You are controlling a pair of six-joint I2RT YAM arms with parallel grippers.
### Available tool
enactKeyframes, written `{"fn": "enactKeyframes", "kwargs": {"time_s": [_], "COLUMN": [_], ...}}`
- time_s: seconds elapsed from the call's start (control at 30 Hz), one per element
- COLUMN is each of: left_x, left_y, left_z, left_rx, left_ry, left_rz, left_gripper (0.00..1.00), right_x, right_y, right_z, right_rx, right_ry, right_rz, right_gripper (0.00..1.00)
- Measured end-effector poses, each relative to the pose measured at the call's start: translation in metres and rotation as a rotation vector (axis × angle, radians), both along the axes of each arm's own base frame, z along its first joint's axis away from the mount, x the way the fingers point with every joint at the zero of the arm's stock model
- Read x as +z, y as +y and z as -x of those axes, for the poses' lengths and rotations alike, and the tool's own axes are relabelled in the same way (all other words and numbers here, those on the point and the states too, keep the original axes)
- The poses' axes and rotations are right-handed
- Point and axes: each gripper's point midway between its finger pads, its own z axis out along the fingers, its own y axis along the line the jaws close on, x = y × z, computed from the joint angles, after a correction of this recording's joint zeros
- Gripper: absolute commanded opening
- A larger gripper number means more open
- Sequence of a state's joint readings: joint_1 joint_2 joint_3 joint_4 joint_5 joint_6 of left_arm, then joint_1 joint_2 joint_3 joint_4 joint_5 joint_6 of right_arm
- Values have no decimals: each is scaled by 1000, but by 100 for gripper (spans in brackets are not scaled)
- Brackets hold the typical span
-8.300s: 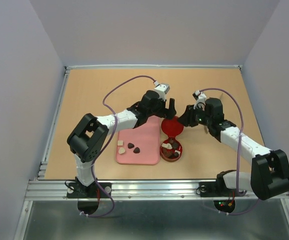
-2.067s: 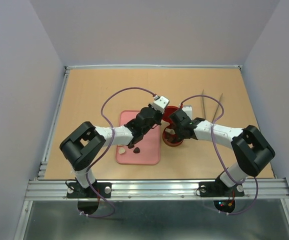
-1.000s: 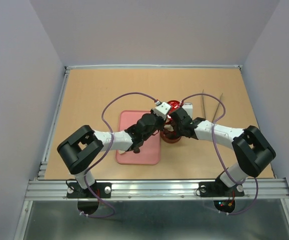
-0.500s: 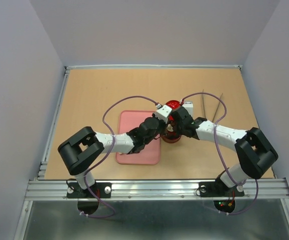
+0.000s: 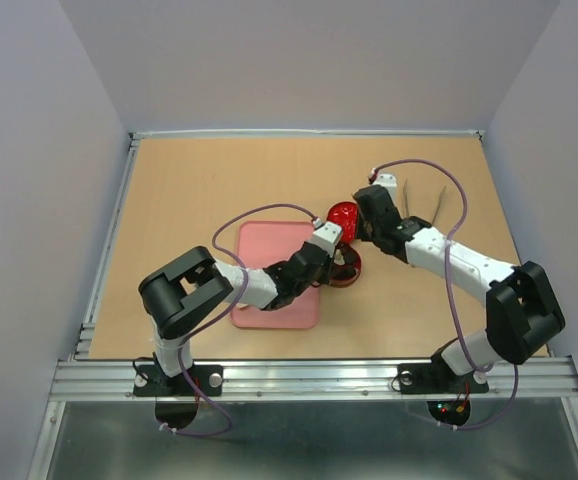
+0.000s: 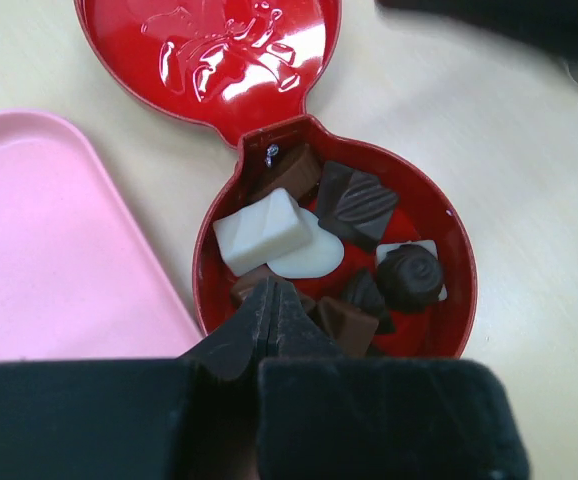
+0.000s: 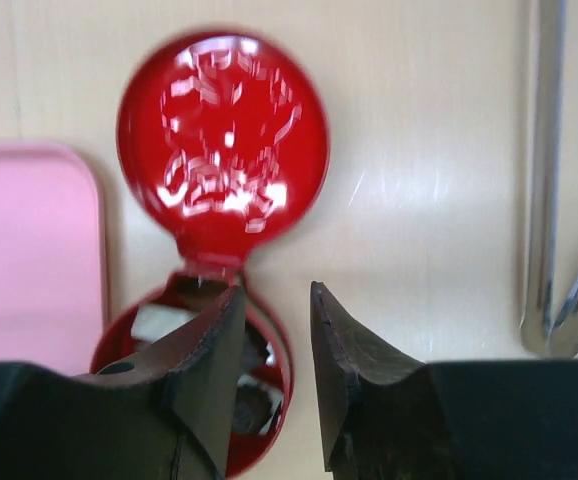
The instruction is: Pack the chocolate
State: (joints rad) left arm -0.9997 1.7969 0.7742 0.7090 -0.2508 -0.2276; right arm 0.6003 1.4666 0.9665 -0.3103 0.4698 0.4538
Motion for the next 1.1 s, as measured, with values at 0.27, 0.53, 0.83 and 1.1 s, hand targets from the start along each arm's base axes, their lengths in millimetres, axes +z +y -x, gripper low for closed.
{"fn": "enactKeyframes", "kwargs": {"time_s": [0.27, 0.53, 0.83, 1.1], "left_x": [-1, -1, -2, -2], "left_y": [-1, -2, -1, -1], "left_z": [0, -1, -1, -2], "left_rx": [25, 28, 30, 31], "left_ry": [31, 36, 38, 41], "left_rz": [15, 7, 1, -5], "left_gripper": [0, 0, 0, 0], "right_x": [19, -15, -42, -41], "right_y": [-28, -15, -14, -20], "right_z": [-49, -67, -71, -75], "right_rx": [-26, 56, 72, 61], "right_ry": [-71, -20, 27, 14], "right_rz": [-57, -82, -44, -17], "right_gripper": [35, 34, 35, 35]}}
